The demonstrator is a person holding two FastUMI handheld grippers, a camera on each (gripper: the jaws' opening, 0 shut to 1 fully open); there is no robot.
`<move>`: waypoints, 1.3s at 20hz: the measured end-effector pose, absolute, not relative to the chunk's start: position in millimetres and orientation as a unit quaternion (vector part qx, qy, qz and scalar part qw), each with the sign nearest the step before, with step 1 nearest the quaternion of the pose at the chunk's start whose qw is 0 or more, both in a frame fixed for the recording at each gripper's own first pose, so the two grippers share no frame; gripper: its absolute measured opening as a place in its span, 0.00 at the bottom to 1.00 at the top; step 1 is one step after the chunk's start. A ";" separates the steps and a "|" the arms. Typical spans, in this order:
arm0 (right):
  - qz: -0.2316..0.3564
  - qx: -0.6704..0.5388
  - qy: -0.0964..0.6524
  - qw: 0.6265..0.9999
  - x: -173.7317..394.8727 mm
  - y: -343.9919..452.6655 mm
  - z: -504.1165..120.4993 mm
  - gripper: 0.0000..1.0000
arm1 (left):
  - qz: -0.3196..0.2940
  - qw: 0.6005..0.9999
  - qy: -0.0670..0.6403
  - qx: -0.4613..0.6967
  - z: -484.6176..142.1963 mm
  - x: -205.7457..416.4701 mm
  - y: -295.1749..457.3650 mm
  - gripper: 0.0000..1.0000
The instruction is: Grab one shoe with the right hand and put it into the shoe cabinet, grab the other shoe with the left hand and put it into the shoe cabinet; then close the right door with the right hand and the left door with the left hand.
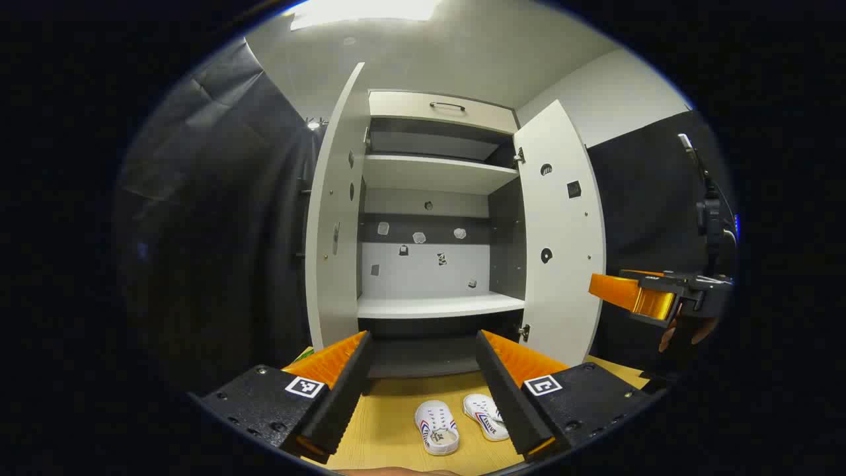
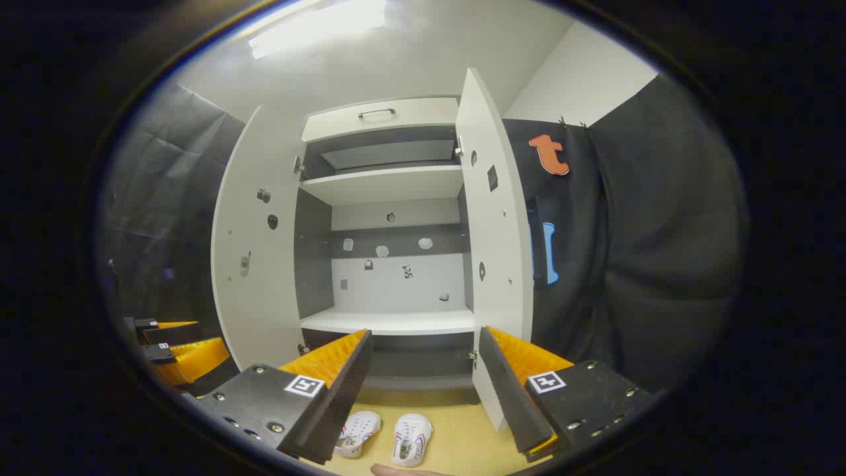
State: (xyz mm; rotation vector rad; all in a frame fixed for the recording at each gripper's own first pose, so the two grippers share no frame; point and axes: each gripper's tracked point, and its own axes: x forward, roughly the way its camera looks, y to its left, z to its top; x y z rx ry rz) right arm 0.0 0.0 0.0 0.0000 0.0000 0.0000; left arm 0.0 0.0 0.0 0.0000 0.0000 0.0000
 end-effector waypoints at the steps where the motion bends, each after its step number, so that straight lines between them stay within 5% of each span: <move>1: -0.001 -0.002 0.001 1.000 0.3 1.7 -2.2 0.93 | -0.001 1.000 0.002 -0.003 -1.5 0.6 0.8 0.94; 16: 0.007 -0.011 0.024 1.000 16.6 31.6 -40.6 0.96 | 0.028 1.000 0.008 -0.006 -14.2 -2.0 41.7 0.94; 26: 0.005 -0.033 0.122 0.992 62.1 45.5 -169.9 0.96 | 0.037 0.999 0.010 -0.008 -25.3 -9.8 64.8 0.95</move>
